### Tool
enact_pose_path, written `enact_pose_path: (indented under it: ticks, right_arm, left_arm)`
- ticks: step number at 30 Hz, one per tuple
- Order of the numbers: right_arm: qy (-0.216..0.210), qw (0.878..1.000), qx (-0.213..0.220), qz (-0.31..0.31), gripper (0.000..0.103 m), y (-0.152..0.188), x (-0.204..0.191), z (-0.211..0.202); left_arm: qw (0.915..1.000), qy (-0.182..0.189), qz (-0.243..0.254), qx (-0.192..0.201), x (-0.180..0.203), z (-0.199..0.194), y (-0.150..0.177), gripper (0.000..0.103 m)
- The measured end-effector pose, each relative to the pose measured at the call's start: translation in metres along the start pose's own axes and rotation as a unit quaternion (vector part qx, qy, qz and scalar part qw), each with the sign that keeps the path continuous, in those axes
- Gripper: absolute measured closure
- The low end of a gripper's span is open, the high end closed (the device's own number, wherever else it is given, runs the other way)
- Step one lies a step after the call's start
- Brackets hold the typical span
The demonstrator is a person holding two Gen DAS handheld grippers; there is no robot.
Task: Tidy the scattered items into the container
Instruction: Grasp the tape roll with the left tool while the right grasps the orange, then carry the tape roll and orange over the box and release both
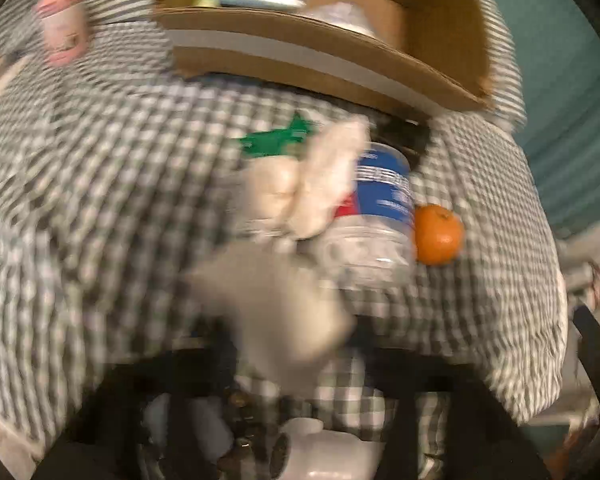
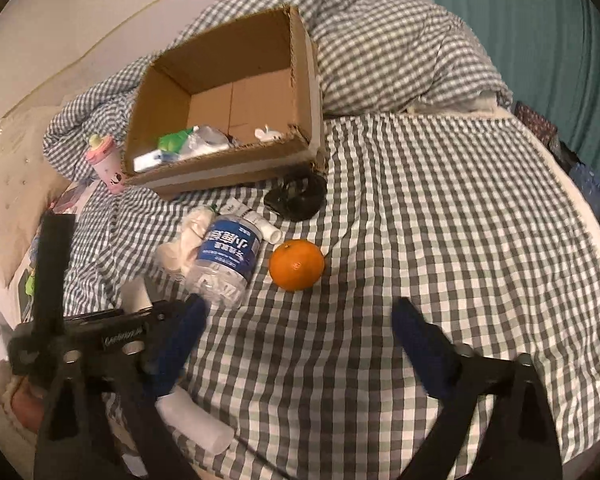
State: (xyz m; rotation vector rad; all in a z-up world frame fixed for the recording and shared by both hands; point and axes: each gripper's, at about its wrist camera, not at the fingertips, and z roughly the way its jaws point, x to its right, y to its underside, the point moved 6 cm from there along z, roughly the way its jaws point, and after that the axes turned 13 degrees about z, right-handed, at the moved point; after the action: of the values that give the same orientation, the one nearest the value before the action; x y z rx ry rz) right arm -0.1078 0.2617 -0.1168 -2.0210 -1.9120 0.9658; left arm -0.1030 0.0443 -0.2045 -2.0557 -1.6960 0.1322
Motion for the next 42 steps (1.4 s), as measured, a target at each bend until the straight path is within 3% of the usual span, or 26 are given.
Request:
enact_pose_path:
  ticks: [2,3,10,14,22,24,25,37,42]
  right_arm:
    - [-0.005,1.0,-0.013,0.002,0.038,-0.003,0.0,0.011]
    - [-0.009,1.0,-0.019,0.004,0.038,-0.004,-0.001,0.017]
    - [-0.012,0.999,-0.051,-0.014,0.038,-0.019,-0.012,0.069]
    - [0.025,0.996,-0.081,-0.026,0.038,-0.019,-0.014,0.107]
    - [0.069,0.991,-0.109,-0.027,0.037,-0.006,-0.014,0.145]
    - [0.066,0.992,-0.104,-0.023,0.039,-0.006,-0.014,0.144]
    - [0.07,0.992,-0.1,-0.022,0.046,-0.006,-0.013,0.141]
    - [0.024,0.999,-0.035,-0.023,0.047,0.004,-0.032,0.041]
    - [-0.004,0.999,0.003,-0.036,0.047,-0.023,-0.055,0.011]
  left_arm:
    - [0.9993,-0.028,0.027,0.002,0.005,-0.003,-0.001,0.093]
    - [0.9987,-0.035,0.035,0.004,0.007,-0.005,-0.001,0.1]
    - [0.9948,-0.061,0.065,0.049,0.009,-0.049,-0.02,0.1]
    - [0.9915,-0.079,0.075,0.072,0.001,-0.067,-0.031,0.1]
    - [0.9919,-0.099,0.055,0.058,-0.023,-0.053,-0.036,0.1]
    - [0.9919,-0.101,0.053,0.055,-0.026,-0.049,-0.033,0.1]
    - [0.9921,-0.101,0.051,0.054,-0.027,-0.049,-0.032,0.1]
    - [0.9907,-0.118,0.045,0.051,-0.038,-0.052,-0.026,0.1]
    - [0.9908,-0.117,0.046,0.051,-0.041,-0.057,-0.029,0.1]
